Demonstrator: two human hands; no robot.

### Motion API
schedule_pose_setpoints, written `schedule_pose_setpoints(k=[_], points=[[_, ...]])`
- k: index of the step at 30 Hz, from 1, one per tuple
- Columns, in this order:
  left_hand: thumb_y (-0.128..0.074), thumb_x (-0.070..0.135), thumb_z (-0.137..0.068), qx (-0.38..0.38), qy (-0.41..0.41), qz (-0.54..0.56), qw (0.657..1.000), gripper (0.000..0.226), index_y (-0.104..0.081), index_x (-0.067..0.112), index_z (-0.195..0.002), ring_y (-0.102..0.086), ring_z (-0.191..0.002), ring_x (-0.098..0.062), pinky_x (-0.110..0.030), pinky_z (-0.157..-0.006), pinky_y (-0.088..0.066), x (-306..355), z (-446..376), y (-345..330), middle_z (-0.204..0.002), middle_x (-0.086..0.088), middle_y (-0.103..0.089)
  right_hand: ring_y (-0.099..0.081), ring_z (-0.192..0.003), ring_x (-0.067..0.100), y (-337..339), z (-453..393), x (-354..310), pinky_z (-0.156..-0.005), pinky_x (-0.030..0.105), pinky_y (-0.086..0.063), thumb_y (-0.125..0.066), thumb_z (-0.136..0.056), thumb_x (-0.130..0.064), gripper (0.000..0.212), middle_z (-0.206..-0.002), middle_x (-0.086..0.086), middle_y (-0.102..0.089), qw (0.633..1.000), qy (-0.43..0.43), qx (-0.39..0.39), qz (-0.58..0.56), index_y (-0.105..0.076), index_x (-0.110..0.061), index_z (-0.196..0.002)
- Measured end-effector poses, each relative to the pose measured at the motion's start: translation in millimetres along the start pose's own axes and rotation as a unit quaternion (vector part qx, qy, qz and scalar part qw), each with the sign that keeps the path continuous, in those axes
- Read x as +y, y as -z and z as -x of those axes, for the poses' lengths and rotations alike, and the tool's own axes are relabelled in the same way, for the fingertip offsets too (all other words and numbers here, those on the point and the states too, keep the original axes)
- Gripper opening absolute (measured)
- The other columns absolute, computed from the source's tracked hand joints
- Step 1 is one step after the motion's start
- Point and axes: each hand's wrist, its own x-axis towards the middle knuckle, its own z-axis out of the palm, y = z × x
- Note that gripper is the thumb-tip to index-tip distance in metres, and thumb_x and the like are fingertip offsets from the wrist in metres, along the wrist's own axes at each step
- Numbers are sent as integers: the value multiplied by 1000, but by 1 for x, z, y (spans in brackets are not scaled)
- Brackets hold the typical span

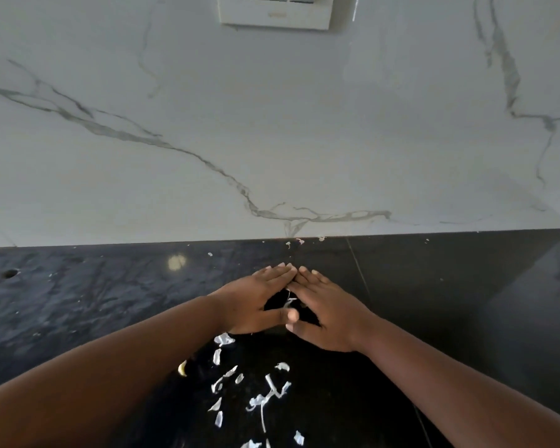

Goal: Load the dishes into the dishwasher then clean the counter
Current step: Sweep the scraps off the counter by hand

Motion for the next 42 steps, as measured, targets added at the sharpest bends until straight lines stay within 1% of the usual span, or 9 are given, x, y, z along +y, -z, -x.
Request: schedule_pose_setpoints(k=[8,12,15,18,21,25,34,40,42], points=[[-34,85,-77,-39,-59,-60,996,104,9,29,-153,11,-148,-9,-34,-122,-4,1,102,-30,-161,10,12,20,-144,-2,-24,53,-79,-117,19,11,-40,-96,-61,81,-160,-8,11,997,60,-38,-2,-5,-20,-156],[-27,88,-74,-31,-73,5,997,99,0,36,-154,2,-146,0,-26,-119,-6,2,140,-26,-162,14,-3,1,-147,-3,-24,69,-98,-120,22,-3,-49,-93,-58,76,-162,-14,-7,985,69,-40,-152,-16,-29,-155],[-27,88,-75,24,-41,126,991,86,-7,51,-149,-8,-146,0,-32,-118,-11,-10,147,1,-159,20,-11,-22,-143,-4,-4,56,-85,-118,25,-21,-52,-85,-67,66,-155,-19,-30,963,-14,77,-257,-34,-43,-144],[-26,91,-74,81,3,134,988,86,-12,49,-148,-10,-146,-2,-40,-122,-13,-33,133,26,-159,17,-14,-43,-133,5,23,23,-46,-110,31,-36,-51,-85,-67,63,-143,-11,-47,951,-173,201,-160,-49,-33,-137],[-22,89,-74,76,28,21,997,93,-10,40,-153,0,-145,-4,-37,-122,-1,-44,104,39,-160,14,-7,-37,-138,19,36,-7,-16,-111,38,-33,-45,-89,-67,75,-151,0,-39,946,-283,146,-54,-38,-20,-147],[-17,84,-74,41,20,-119,992,101,-2,27,-156,8,-143,-3,-19,-109,12,-49,62,40,-161,7,1,-21,-147,26,27,-40,8,-118,42,-20,-35,-83,-80,98,-159,8,-24,943,-322,86,-6,-22,-13,-153],[-8,87,-71,37,19,-161,986,108,1,20,-155,-1,-149,-15,-28,-117,2,-69,0,38,-163,-1,-2,-2,-149,34,0,-74,7,-121,46,-2,-20,-77,-88,110,-161,15,-10,944,-312,99,39,-13,-9,-154],[-26,78,-83,18,-32,-138,990,97,6,21,-155,16,-143,-5,-25,-113,12,-63,10,25,-162,3,8,9,-150,19,2,-56,1,-122,39,1,-29,-83,-79,95,-164,-5,-4,985,-162,40,33,-11,-21,-157],[-31,76,-84,19,-71,-120,990,95,-2,22,-155,9,-144,-5,-25,-115,8,-58,22,20,-162,3,-1,1,-150,10,1,-42,0,-122,36,-6,-33,-83,-78,88,-161,-11,-16,996,-79,41,-14,-24,-27,-154]])
